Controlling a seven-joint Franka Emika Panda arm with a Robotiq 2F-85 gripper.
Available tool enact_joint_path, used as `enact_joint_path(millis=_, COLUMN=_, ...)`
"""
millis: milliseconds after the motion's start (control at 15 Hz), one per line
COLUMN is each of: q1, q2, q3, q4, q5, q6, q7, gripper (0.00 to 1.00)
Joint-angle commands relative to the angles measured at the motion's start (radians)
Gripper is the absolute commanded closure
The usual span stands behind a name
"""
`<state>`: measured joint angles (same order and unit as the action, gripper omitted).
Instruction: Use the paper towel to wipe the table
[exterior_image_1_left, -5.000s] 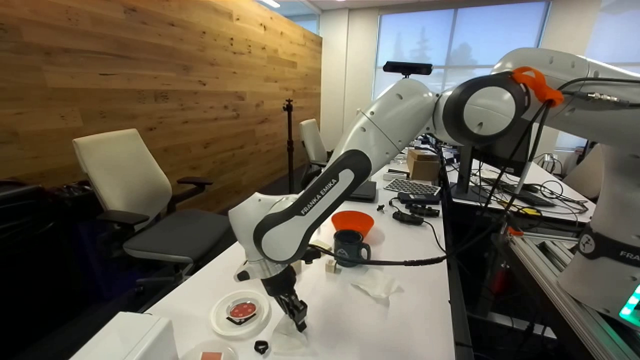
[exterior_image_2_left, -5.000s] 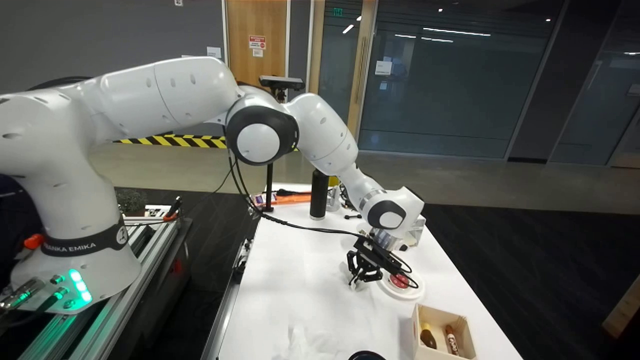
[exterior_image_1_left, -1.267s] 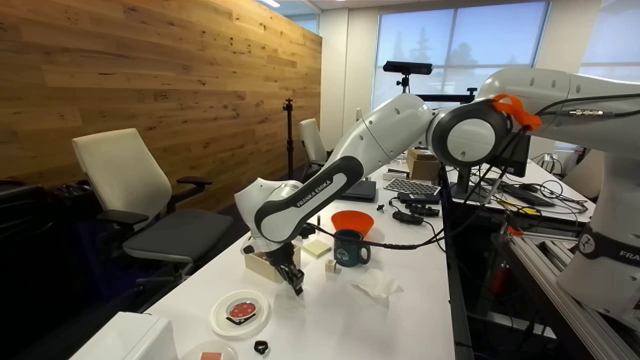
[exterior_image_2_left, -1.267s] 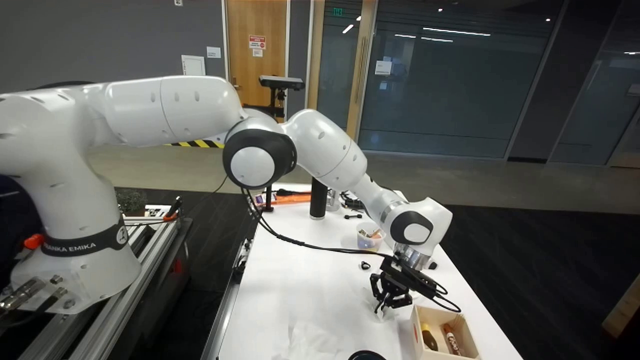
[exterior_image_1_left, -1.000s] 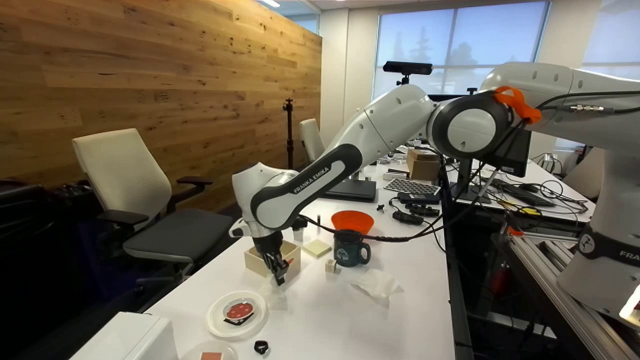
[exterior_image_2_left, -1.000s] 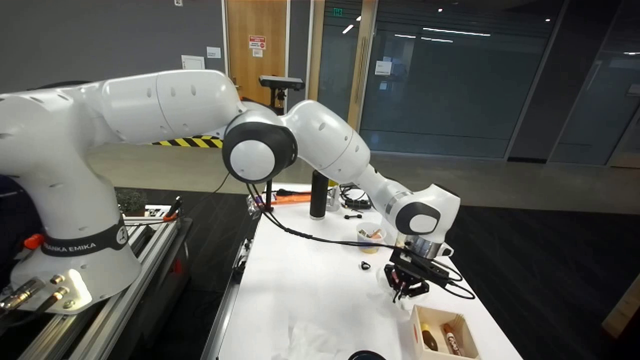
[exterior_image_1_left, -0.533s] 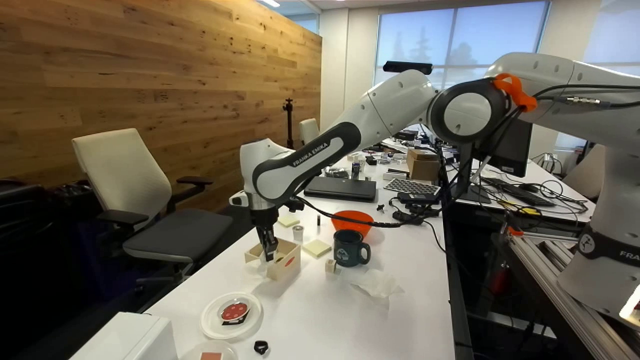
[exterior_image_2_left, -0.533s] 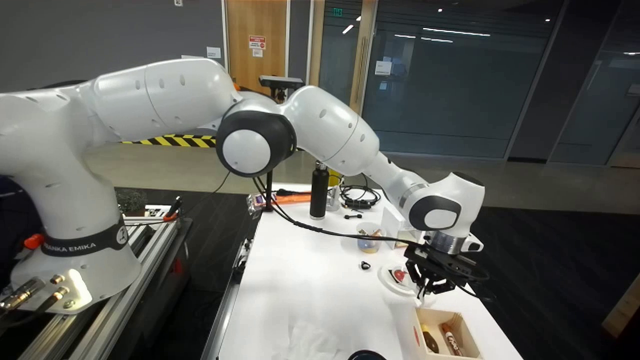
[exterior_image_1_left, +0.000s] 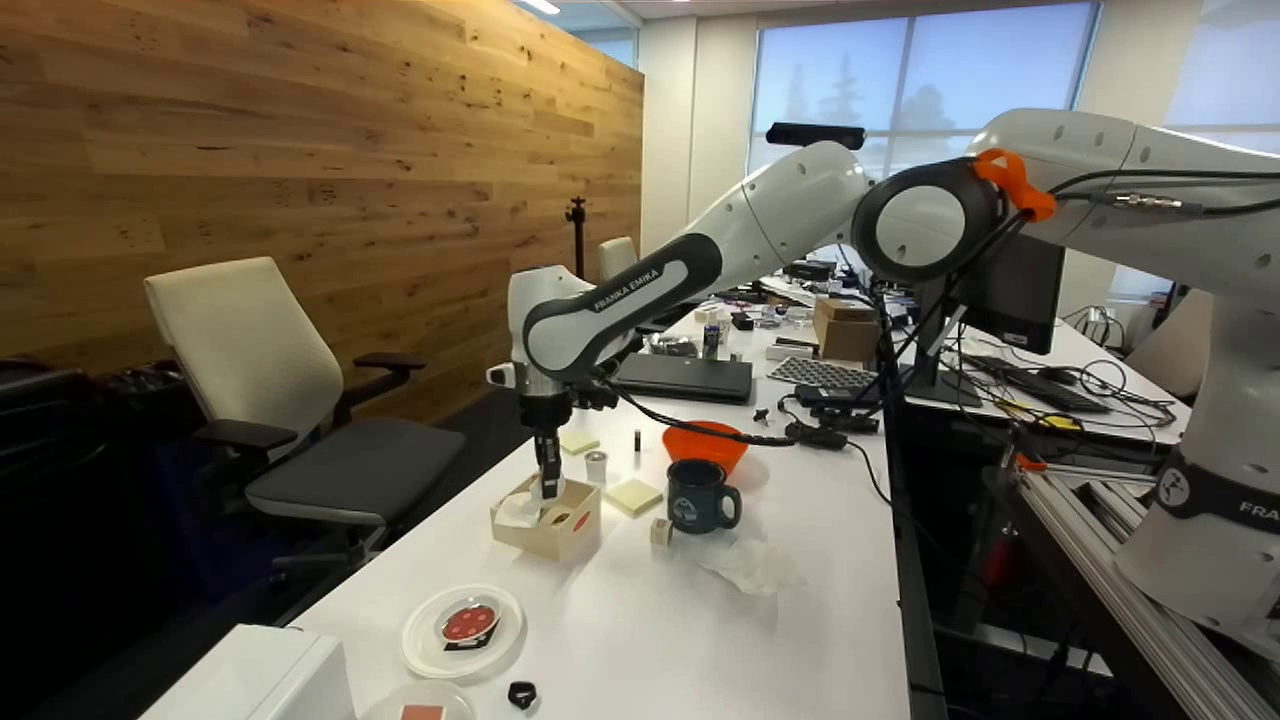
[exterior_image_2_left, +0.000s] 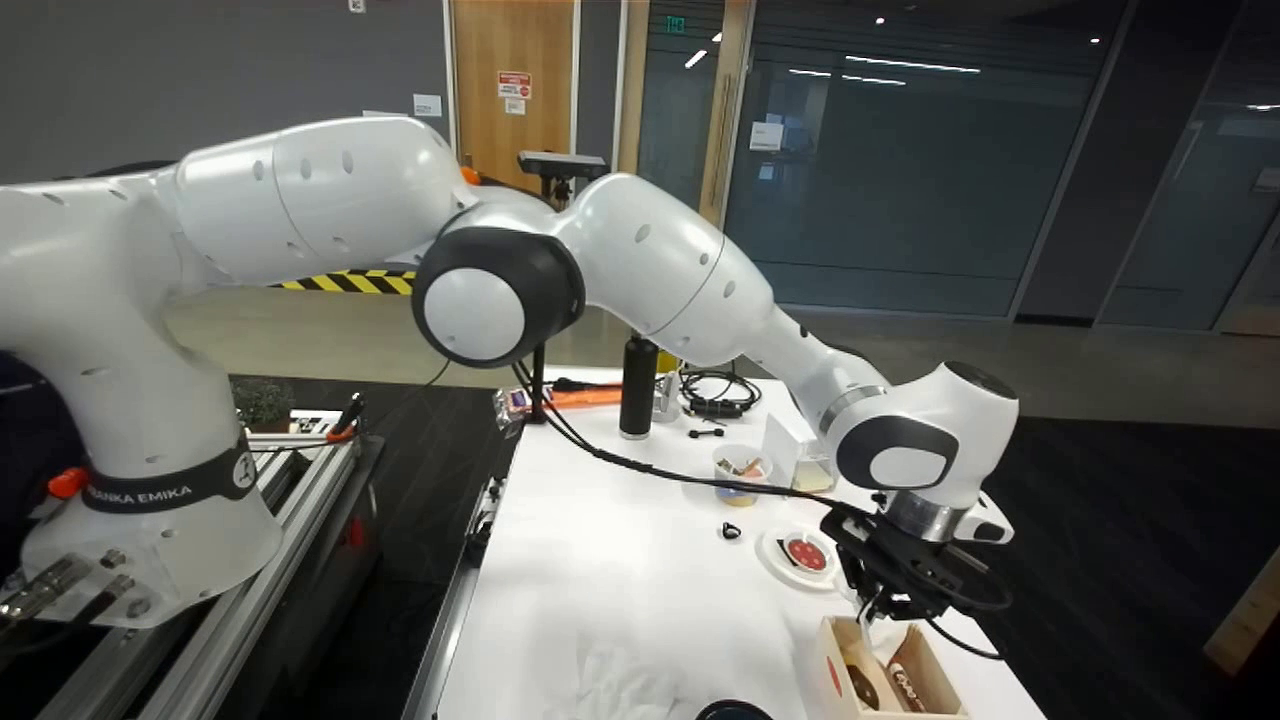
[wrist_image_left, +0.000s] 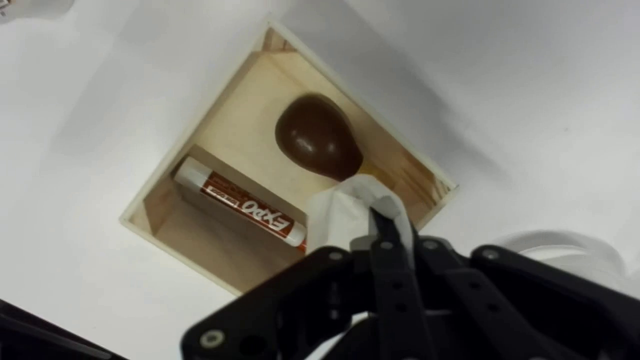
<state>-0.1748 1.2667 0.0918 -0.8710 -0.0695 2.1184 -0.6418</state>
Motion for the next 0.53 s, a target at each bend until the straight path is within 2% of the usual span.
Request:
enact_joint_path(millis=0, q1=-0.024, q2=-0.011, q3=0.015, q4=0.026, q5=0.038, q6=-0.012, q7=0.042, gripper=0.72)
enact_joint_path(millis=467, q1=0.000, q2=-0.099, q3=0.022, q4=-0.079, q5=0.021, q6=0.137, q7=0.075, gripper=0.25)
